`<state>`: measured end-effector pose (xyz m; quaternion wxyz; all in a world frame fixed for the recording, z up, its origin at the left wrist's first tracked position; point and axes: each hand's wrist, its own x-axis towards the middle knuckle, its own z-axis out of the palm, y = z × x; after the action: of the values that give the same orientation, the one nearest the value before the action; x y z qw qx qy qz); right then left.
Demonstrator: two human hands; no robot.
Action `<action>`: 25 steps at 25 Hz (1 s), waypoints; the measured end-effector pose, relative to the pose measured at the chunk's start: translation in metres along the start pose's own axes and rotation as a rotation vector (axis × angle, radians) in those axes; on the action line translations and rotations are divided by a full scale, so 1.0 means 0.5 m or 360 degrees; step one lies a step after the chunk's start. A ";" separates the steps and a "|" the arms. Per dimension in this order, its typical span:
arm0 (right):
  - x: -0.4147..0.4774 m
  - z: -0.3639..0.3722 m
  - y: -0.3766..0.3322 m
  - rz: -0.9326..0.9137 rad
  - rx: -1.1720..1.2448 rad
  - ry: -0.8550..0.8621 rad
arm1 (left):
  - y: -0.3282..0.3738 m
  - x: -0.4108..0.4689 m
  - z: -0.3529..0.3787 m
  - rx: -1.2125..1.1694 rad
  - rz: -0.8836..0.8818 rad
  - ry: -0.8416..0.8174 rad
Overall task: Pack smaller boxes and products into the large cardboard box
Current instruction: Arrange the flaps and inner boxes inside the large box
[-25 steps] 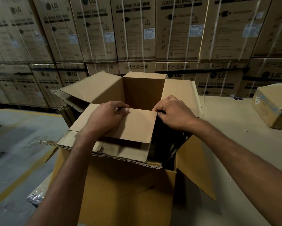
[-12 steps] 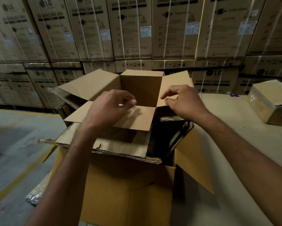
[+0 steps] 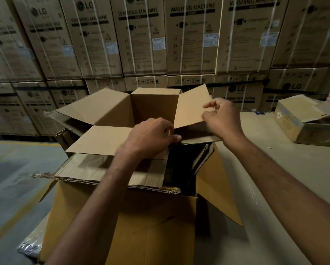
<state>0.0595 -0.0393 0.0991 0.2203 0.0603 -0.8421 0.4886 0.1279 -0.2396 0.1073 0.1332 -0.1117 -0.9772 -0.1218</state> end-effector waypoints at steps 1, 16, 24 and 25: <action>0.006 0.001 -0.010 0.0004 0.0122 0.0032 | -0.001 -0.002 -0.001 -0.0018 -0.0007 -0.0006; -0.081 0.055 -0.072 -0.0768 -0.0653 -0.0796 | -0.150 -0.100 -0.068 -0.0010 -0.0639 0.0527; -0.109 0.101 -0.009 -0.1223 -0.0973 -0.0766 | -0.205 -0.206 -0.063 0.0193 -0.1461 0.0455; -0.112 0.107 -0.006 -0.1227 -0.0984 -0.0748 | -0.213 -0.216 -0.063 0.0155 -0.1497 0.0448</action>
<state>0.0942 -0.0927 0.0547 0.1969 0.4046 -0.8899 0.0754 0.2098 -0.3690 0.0836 0.1996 0.3656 -0.8988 -0.1367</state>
